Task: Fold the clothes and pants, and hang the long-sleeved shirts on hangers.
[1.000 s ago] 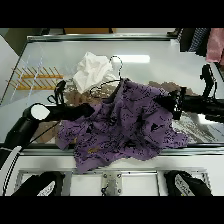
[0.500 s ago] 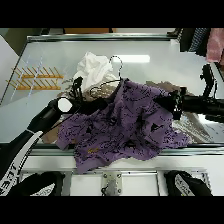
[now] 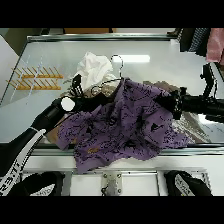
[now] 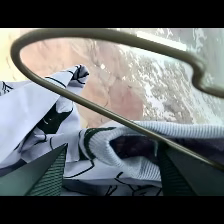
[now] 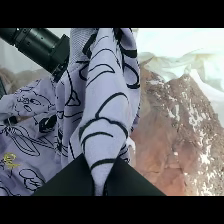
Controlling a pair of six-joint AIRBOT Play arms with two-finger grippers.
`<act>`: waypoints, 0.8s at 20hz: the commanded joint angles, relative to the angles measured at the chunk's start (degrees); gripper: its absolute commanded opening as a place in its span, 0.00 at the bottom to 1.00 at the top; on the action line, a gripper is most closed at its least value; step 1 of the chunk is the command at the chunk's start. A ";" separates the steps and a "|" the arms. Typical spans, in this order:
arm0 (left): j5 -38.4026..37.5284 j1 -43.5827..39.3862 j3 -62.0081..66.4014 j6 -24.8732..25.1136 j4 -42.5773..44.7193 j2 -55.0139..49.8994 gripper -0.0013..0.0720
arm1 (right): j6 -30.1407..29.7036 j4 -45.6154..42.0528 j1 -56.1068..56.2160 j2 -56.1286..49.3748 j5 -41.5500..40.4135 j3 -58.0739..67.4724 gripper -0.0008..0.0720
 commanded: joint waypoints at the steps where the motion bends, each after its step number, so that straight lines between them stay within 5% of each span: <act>1: 0.39 -1.25 0.07 -0.33 0.11 -1.22 0.81 | 0.24 0.00 -0.02 0.04 0.07 0.04 0.03; 5: 0.44 -2.29 0.07 -0.68 0.17 -2.43 0.63 | 0.24 0.00 -0.02 0.04 0.04 0.04 0.03; 7: 0.33 -1.88 0.07 -0.66 0.17 -2.38 0.13 | 0.22 0.00 -0.02 0.04 0.04 0.04 0.03; 8: -0.04 -1.31 0.07 -0.63 0.17 -2.21 0.04 | 0.26 0.00 -0.04 0.09 0.04 0.04 0.03; 16: -10.49 7.21 0.04 -0.61 7.82 5.55 0.04 | 6.12 -0.17 -0.20 5.46 -0.59 0.04 0.02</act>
